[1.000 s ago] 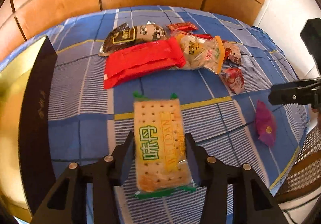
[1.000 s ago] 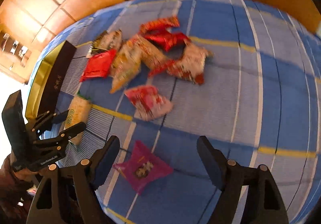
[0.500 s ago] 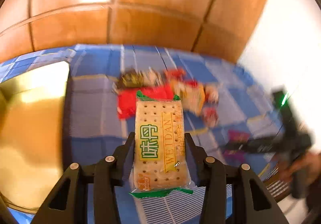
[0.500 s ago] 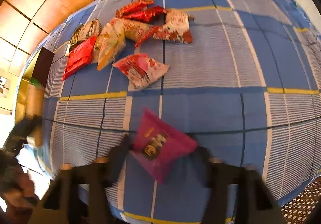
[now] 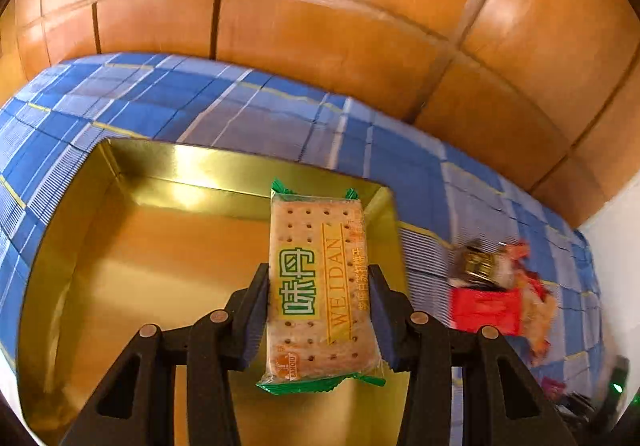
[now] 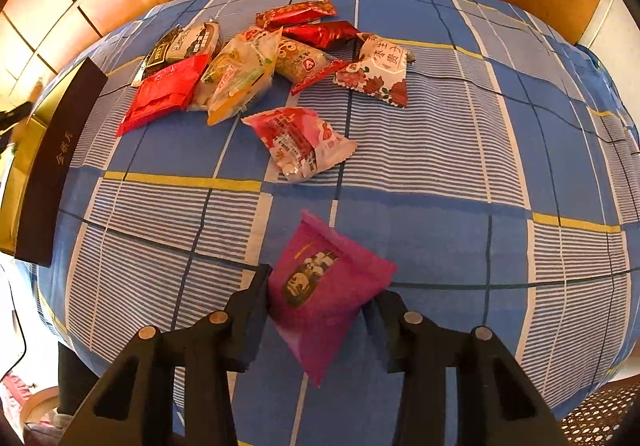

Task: Organize snacks
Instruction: 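Carry the cracker pack into the gold box and open the left gripper, then carry the pink candy bag to the gold box and release it from the right gripper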

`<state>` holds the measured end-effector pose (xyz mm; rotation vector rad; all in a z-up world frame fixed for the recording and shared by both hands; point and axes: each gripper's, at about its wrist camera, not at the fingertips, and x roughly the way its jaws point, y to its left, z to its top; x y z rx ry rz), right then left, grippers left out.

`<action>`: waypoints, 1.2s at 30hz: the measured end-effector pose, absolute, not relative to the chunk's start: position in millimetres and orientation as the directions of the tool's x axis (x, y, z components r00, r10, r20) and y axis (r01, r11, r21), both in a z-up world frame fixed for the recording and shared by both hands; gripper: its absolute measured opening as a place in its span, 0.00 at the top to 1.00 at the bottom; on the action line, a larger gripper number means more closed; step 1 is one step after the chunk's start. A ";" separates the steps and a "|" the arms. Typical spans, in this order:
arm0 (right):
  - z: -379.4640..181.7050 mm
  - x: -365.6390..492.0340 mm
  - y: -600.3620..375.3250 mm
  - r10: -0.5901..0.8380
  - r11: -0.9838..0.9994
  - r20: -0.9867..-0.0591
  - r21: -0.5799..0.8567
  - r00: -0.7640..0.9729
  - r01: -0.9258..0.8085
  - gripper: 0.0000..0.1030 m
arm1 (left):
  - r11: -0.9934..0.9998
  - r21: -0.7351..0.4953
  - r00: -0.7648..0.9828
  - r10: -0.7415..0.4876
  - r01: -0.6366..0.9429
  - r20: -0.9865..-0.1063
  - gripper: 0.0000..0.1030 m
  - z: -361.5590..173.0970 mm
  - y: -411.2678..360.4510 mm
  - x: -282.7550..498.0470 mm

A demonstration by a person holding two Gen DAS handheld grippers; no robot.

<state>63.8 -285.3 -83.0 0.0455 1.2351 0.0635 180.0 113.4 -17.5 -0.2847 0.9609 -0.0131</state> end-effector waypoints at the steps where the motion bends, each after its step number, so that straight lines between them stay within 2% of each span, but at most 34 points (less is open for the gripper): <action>1: -83.2 64.1 -283.1 0.072 0.997 -0.942 0.067 0.329 -0.026 0.57 | 0.964 -0.238 0.567 -0.132 -0.116 -0.813 0.55 -22.5 113.1 185.6; 7: -88.6 63.9 -269.2 0.047 0.998 -0.937 0.034 0.345 -0.045 0.57 | 0.968 -0.224 0.531 -0.131 -0.115 -0.837 0.51 -41.7 107.0 205.6; 10: -90.8 64.5 -261.4 0.038 0.999 -0.935 0.022 0.353 -0.048 0.57 | 0.960 -0.245 0.557 -0.130 -0.137 -0.821 0.37 -38.7 108.3 200.4; 14: -93.9 62.7 -252.4 0.029 0.999 -0.928 0.010 0.371 -0.053 0.57 | 0.956 -0.222 0.598 -0.064 -0.194 -0.799 0.38 -26.2 109.8 172.5; 17: -96.1 60.1 -247.1 0.024 0.999 -0.921 0.005 0.388 -0.050 0.57 | 0.959 -0.152 0.622 0.031 -0.239 -0.782 0.37 -14.6 108.9 142.6; 22: -100.0 53.0 -241.3 0.011 0.999 -0.906 -0.006 0.424 -0.040 0.57 | 0.964 -0.110 0.680 0.089 -0.244 -0.728 0.34 -0.2 106.5 90.9; 30: -100.9 32.3 -228.9 -0.007 1.000 -0.878 -0.018 0.478 -0.019 0.64 | 0.959 -0.100 0.724 0.129 -0.265 -0.678 0.27 9.8 110.3 37.3; 36: -97.5 27.5 -217.1 -0.028 0.999 -0.866 -0.035 0.500 -0.005 0.68 | 0.952 -0.105 0.720 0.141 -0.286 -0.680 0.27 7.0 118.1 19.4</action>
